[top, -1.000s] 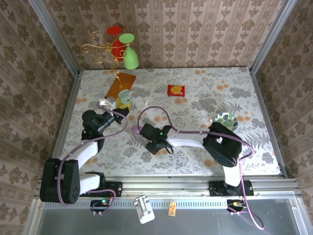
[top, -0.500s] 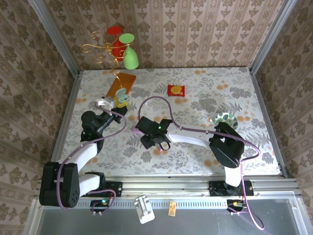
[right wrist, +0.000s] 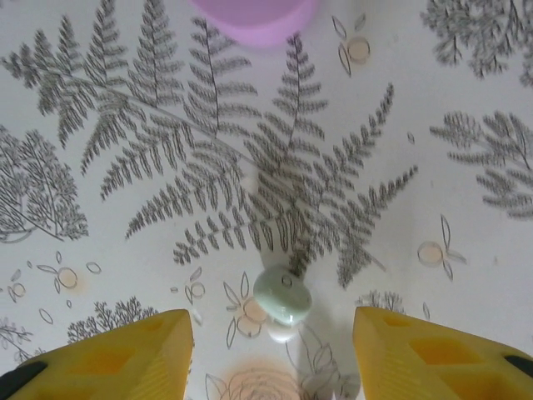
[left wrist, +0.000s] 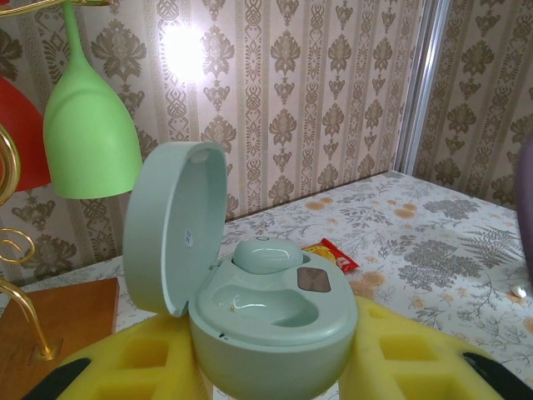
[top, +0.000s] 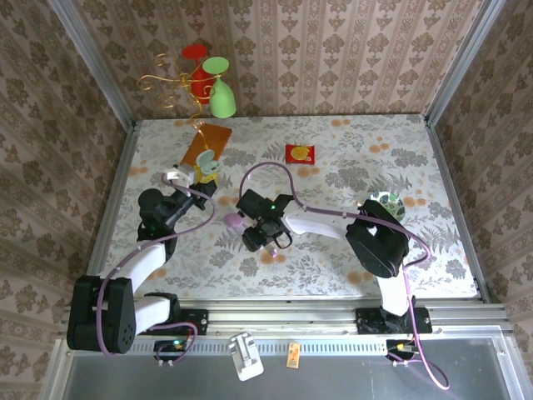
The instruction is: Insert wireless bluetooth earbuds into charging case
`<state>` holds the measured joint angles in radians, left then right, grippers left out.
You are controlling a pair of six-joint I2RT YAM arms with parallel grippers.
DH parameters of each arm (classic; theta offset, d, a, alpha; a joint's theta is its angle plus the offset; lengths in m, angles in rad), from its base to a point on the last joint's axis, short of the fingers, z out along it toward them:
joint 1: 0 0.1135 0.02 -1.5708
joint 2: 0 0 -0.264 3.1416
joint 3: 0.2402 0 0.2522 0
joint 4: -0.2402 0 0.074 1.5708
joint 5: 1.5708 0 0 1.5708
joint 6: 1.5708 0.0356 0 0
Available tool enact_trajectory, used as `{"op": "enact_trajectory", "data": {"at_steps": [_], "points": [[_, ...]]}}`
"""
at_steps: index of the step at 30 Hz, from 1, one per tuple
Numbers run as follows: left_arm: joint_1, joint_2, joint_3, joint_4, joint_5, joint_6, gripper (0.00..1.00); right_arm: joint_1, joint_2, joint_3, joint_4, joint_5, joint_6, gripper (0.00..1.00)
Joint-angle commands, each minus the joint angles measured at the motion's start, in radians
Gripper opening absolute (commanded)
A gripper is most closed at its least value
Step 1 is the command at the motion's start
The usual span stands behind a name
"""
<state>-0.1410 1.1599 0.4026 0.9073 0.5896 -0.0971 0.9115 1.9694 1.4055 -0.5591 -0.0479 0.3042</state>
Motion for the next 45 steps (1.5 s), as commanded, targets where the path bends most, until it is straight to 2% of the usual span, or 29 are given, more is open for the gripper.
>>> {"op": "enact_trajectory", "data": {"at_steps": [1,7,14,34,45], "points": [[0.009,-0.027,0.006,0.001,0.008,0.013,0.27,-0.037,0.052,0.0,0.063,-0.166,-0.109,0.55],[0.008,-0.039,0.01,-0.027,0.001,0.026,0.27,-0.097,0.092,-0.012,0.096,-0.331,-0.163,0.54],[0.008,-0.026,0.016,-0.021,0.004,0.022,0.27,-0.124,0.059,-0.13,0.202,-0.477,-0.14,0.52],[0.006,0.008,0.004,0.045,0.012,-0.012,0.27,-0.13,-0.004,-0.245,0.253,-0.514,-0.104,0.39],[0.006,0.02,-0.001,0.061,0.011,-0.013,0.27,-0.133,0.006,-0.248,0.265,-0.504,-0.088,0.23]]}}
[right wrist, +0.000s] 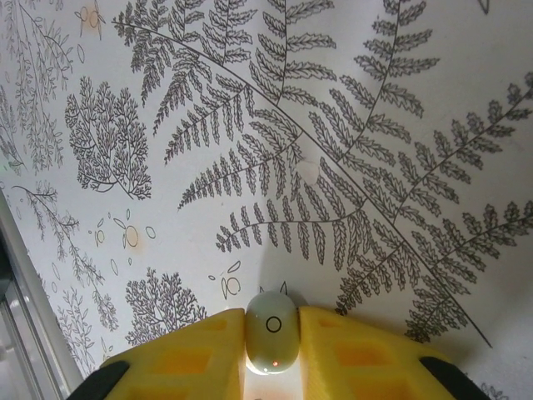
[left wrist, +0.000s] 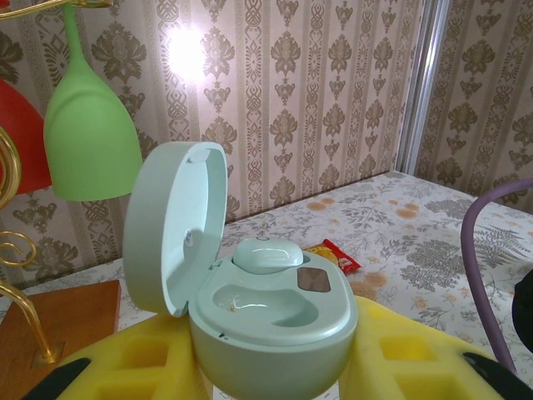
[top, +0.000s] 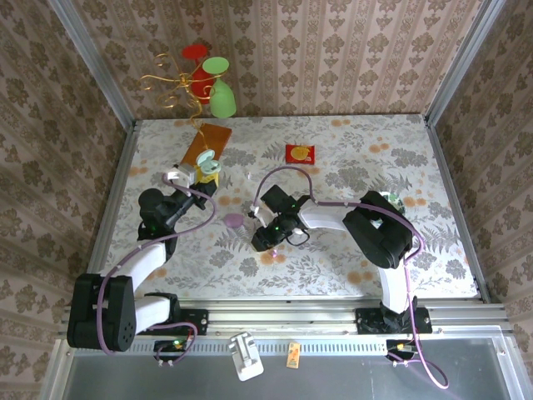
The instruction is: Insert wireless bluetooth earbuds into charging case
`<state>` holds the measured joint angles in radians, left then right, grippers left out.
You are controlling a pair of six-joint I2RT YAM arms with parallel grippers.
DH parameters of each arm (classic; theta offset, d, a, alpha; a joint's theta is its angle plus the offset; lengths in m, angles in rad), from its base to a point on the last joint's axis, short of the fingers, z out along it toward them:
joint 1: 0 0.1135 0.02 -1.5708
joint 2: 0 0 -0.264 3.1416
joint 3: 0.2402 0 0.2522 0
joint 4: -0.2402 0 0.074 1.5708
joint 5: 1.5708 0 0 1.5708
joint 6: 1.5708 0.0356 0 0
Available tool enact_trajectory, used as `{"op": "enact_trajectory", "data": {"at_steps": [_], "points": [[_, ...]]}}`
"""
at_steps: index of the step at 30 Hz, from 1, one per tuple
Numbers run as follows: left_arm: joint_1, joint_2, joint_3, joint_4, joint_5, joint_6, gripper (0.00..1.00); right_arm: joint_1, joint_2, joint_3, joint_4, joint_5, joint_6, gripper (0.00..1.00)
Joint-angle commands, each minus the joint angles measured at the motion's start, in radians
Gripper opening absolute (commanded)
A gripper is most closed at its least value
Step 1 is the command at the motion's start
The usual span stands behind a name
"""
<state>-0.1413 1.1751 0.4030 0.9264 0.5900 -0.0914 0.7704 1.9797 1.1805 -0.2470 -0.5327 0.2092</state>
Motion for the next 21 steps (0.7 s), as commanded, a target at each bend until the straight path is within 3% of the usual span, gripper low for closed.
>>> {"op": "enact_trajectory", "data": {"at_steps": [1,9,16,21], "points": [[0.006,0.006,-0.001,0.043,0.011,-0.019,0.27,0.009,-0.009,-0.024,-0.05,-0.012,0.007,0.21],[-0.025,0.009,-0.007,0.026,0.018,0.045,0.27,0.003,-0.123,-0.044,-0.046,0.101,0.04,0.19],[-0.136,0.019,-0.032,0.014,-0.021,0.217,0.26,-0.016,-0.329,-0.059,-0.067,0.293,0.077,0.18],[-0.207,0.04,-0.049,0.032,0.006,0.264,0.26,-0.016,-0.455,-0.024,-0.094,0.35,0.083,0.18]]}}
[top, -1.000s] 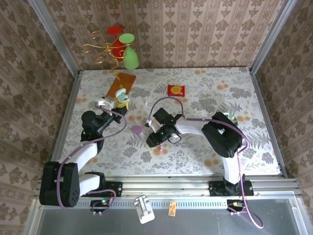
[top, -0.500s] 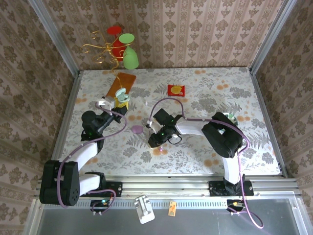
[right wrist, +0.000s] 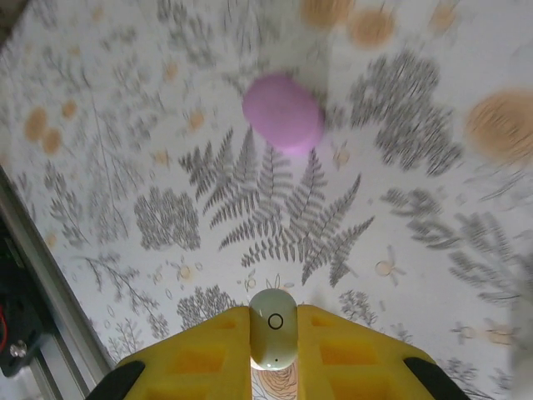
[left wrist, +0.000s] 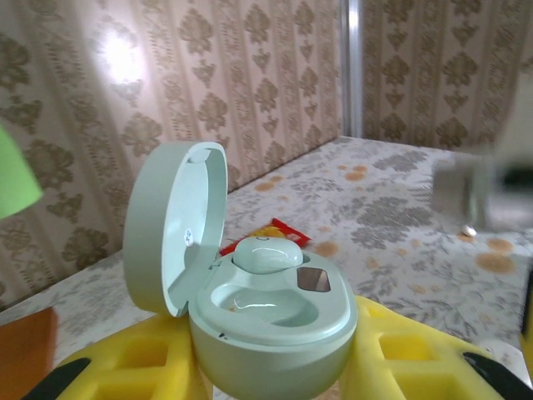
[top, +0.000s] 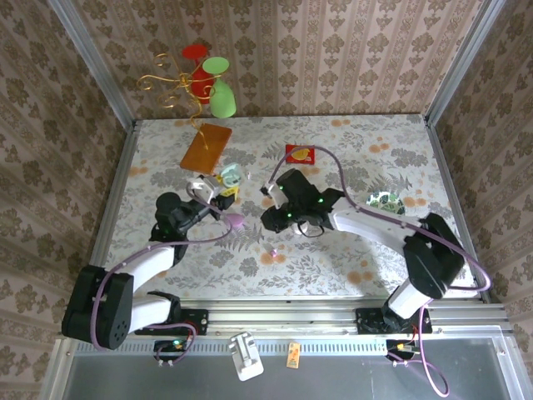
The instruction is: Insert wireless bluetooth earbuds into charging case
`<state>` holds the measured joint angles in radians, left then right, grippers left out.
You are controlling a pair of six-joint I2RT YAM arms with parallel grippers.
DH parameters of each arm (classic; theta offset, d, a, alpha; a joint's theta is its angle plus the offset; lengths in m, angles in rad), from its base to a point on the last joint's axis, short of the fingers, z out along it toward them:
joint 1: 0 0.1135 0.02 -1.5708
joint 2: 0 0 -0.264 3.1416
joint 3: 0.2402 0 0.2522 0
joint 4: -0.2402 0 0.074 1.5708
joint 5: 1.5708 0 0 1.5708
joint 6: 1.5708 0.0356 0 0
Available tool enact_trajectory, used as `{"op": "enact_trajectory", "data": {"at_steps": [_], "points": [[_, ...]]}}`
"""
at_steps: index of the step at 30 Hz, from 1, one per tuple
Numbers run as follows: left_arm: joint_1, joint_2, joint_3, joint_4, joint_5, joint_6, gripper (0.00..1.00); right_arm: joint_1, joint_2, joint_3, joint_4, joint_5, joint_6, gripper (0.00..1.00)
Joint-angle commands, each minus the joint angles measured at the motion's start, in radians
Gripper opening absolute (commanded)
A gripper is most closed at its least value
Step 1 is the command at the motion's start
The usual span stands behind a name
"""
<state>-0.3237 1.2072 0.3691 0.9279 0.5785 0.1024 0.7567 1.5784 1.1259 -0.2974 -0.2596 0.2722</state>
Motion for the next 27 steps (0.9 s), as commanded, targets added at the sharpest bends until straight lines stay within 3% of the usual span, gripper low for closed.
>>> {"op": "enact_trajectory", "data": {"at_steps": [1,13,27], "points": [[-0.039,0.01,-0.018,0.035,0.022,0.076,0.26,-0.002,-0.074,0.041,-0.047,0.077,0.019,0.18],[-0.16,0.123,0.014,0.15,0.053,0.061,0.26,-0.002,-0.131,0.14,0.026,0.066,0.033,0.17],[-0.192,0.143,0.034,0.171,0.08,0.046,0.26,-0.003,-0.069,0.154,0.072,0.069,0.044,0.17]]}}
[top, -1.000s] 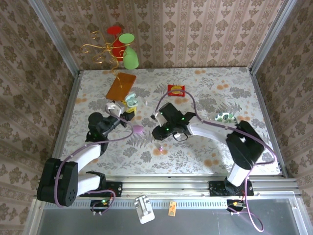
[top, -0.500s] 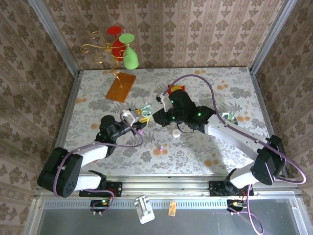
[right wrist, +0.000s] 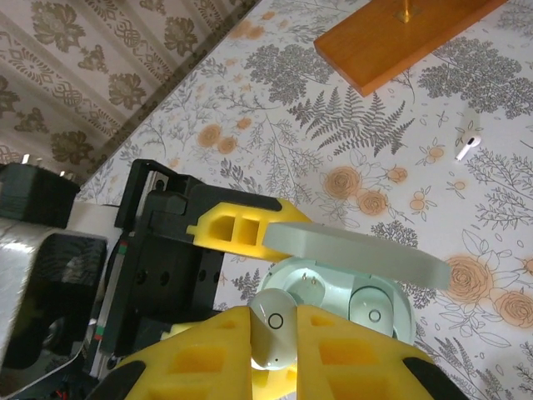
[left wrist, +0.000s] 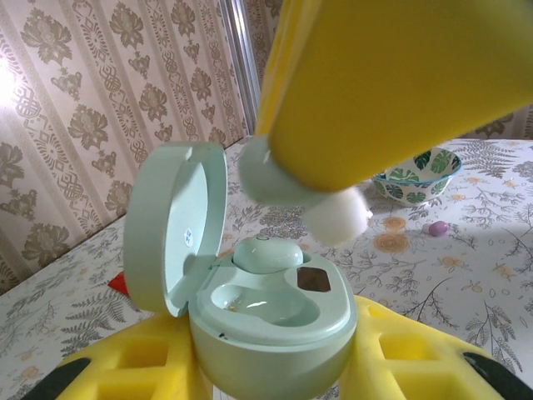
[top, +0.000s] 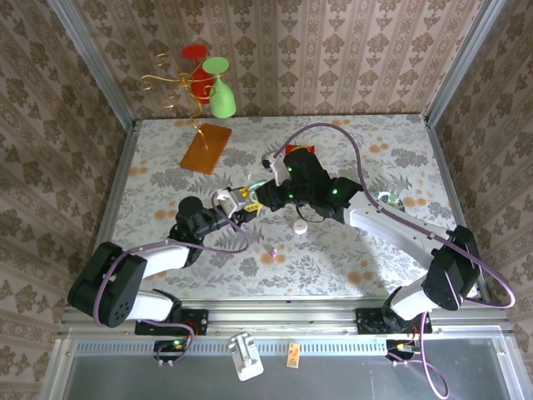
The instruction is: Insert wireless bluetooth earbuds into charging case
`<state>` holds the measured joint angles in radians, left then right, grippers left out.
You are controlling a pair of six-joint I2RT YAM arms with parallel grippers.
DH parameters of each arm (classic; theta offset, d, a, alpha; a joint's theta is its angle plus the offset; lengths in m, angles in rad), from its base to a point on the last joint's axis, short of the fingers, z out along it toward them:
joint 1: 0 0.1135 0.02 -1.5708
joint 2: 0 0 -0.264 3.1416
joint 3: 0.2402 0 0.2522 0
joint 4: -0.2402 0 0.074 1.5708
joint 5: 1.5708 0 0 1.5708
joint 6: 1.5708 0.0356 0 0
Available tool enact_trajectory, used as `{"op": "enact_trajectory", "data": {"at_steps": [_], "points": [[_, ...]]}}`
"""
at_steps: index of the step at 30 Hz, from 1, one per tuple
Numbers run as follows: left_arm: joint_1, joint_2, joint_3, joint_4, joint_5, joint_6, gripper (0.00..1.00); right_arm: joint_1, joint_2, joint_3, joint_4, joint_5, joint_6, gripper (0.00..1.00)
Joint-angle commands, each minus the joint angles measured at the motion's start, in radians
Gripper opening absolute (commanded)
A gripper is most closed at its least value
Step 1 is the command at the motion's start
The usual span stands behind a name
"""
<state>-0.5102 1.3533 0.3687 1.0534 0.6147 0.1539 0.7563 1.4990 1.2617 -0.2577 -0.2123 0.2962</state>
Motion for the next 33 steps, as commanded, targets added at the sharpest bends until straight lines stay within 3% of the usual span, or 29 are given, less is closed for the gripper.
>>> {"op": "enact_trajectory", "data": {"at_steps": [1,19,21,29,33], "points": [[-0.005,-0.003,0.032,0.046,0.057,-0.006,0.26,-0.001,0.012,0.015,0.039,0.022,0.025,0.17],[-0.005,-0.022,0.054,0.047,0.036,-0.016,0.26,0.015,0.059,0.013,0.017,0.042,0.013,0.17],[-0.005,-0.019,0.06,0.038,-0.013,-0.018,0.26,0.018,0.061,0.017,0.011,0.03,0.011,0.18],[-0.005,0.0,0.077,0.058,-0.001,-0.039,0.26,0.041,0.069,0.024,-0.014,0.022,-0.005,0.26],[-0.005,0.012,0.077,0.072,0.012,-0.047,0.26,0.04,0.035,0.025,-0.003,0.043,0.007,0.35]]}}
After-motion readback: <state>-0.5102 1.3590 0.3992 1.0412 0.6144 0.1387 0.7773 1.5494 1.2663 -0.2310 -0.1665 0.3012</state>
